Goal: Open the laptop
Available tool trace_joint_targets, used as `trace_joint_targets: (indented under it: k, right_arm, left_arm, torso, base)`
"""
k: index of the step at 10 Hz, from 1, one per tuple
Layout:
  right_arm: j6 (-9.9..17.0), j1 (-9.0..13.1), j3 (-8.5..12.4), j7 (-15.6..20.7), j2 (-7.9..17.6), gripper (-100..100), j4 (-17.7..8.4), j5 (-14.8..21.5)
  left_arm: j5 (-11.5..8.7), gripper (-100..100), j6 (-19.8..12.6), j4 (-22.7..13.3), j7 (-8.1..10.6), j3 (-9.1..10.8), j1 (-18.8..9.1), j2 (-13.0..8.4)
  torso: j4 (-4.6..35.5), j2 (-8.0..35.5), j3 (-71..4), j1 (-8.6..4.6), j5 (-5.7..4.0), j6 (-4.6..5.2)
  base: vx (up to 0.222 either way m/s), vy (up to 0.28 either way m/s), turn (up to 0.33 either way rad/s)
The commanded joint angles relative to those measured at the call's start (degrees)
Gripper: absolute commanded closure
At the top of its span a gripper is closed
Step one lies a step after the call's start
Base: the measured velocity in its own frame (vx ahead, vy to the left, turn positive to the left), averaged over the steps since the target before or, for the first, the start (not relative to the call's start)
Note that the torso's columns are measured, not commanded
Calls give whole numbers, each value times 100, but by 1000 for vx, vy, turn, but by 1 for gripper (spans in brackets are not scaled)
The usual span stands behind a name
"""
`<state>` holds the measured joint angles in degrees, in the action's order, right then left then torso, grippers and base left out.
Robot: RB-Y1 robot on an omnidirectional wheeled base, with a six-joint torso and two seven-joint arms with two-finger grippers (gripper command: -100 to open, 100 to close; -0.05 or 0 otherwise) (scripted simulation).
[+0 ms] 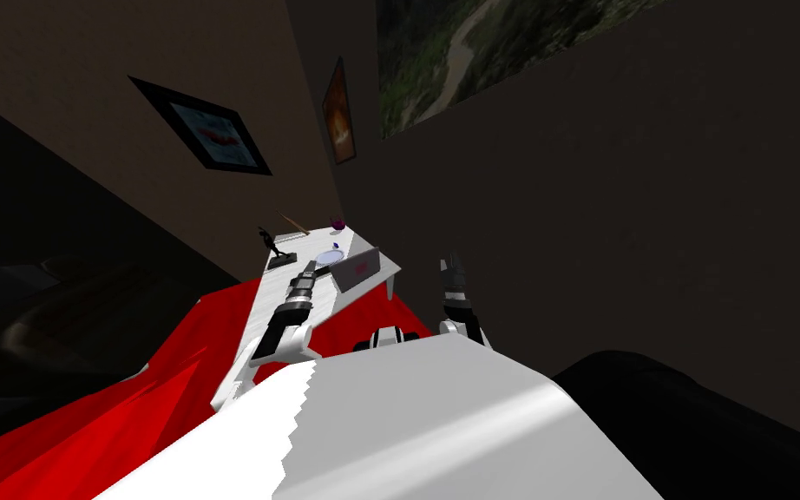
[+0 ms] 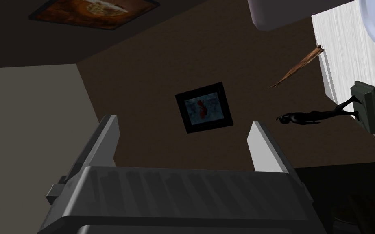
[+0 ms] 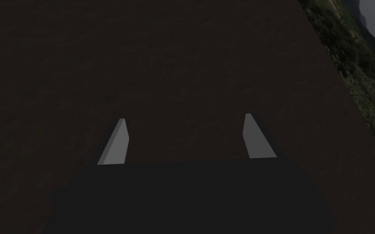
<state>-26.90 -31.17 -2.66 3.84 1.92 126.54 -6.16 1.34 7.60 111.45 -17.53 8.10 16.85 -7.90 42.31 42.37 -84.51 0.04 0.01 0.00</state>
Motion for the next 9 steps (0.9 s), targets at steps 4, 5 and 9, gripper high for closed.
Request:
trace_joint_targets:
  k: [4,5,9]
  right_arm:
    - [0,0,0,0,0,0,0,0]
    - [0,0,0,0,0,0,0,0]
    - [0,1,0,0,0,0,0,0]
  left_arm:
    - [181,-100,-705,-319,-234,255,-195,92]
    - [208,-100,-819,-378,-268,301,-232,105]
    - [310,-100,-1251,-602,-398,476,-369,284]
  torso:
    - [-4,-12,-8,-4,-1,0]
    - [-2,-7,-5,-4,-1,0]
    - [-2,-6,-4,-1,-1,0]
  base:
    - [92,-88,53]
    - [74,-75,46]
    - [73,-72,47]
